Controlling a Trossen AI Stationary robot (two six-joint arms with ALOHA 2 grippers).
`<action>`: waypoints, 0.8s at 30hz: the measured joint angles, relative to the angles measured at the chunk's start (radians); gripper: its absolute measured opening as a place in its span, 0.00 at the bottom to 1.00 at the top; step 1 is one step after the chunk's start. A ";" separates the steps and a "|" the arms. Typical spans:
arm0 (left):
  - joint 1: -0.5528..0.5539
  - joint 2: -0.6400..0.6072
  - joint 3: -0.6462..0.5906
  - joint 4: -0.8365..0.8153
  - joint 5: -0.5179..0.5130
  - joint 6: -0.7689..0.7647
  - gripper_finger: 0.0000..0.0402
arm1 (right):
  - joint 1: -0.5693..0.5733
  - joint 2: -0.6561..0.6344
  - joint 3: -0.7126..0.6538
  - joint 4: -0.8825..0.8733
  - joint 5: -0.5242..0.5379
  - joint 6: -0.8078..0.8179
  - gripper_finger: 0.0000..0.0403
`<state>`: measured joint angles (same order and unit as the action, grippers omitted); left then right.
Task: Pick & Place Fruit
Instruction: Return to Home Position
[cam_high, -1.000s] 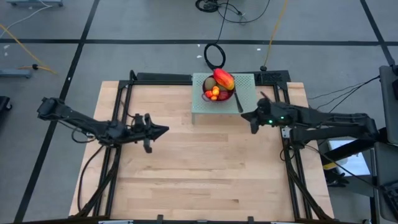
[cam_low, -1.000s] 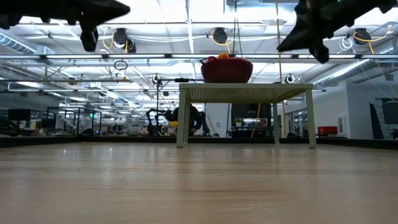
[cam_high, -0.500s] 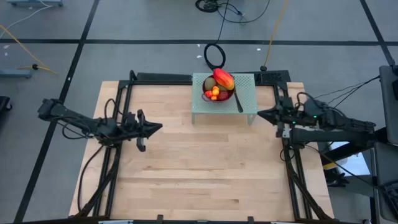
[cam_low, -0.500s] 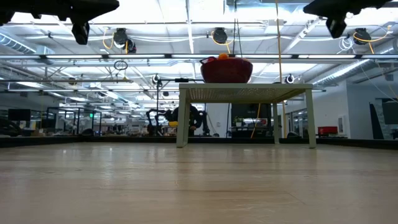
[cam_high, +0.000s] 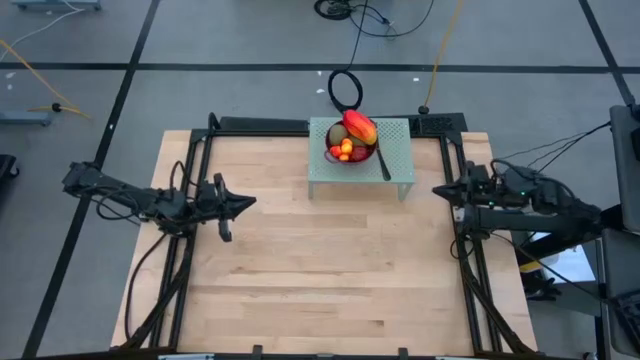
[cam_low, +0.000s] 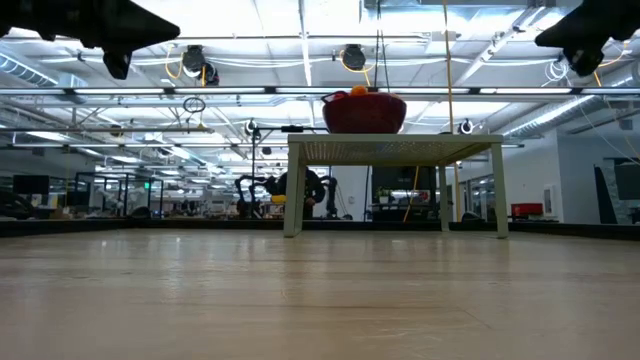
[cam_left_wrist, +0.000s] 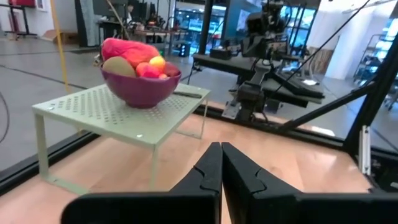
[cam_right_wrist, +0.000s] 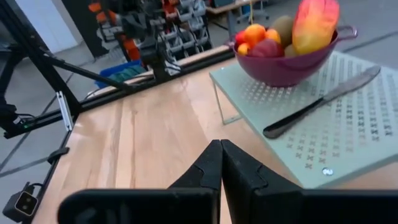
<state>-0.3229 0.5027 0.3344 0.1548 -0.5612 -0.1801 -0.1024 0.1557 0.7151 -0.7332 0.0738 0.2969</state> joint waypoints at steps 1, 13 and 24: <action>0.005 -0.005 0.000 -0.014 0.000 -0.003 0.00 | 0.000 -0.011 0.000 0.001 0.000 -0.012 0.00; 0.051 -0.042 -0.149 0.172 0.030 -0.034 0.01 | 0.000 -0.153 -0.120 0.092 0.000 0.000 0.00; 0.102 -0.044 -0.317 0.428 0.046 -0.016 0.01 | 0.000 -0.149 -0.420 0.433 0.000 -0.054 0.00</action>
<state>-0.2206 0.4587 0.0177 0.5832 -0.5149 -0.1965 -0.1026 0.0063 0.2953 -0.2998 0.0734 0.2427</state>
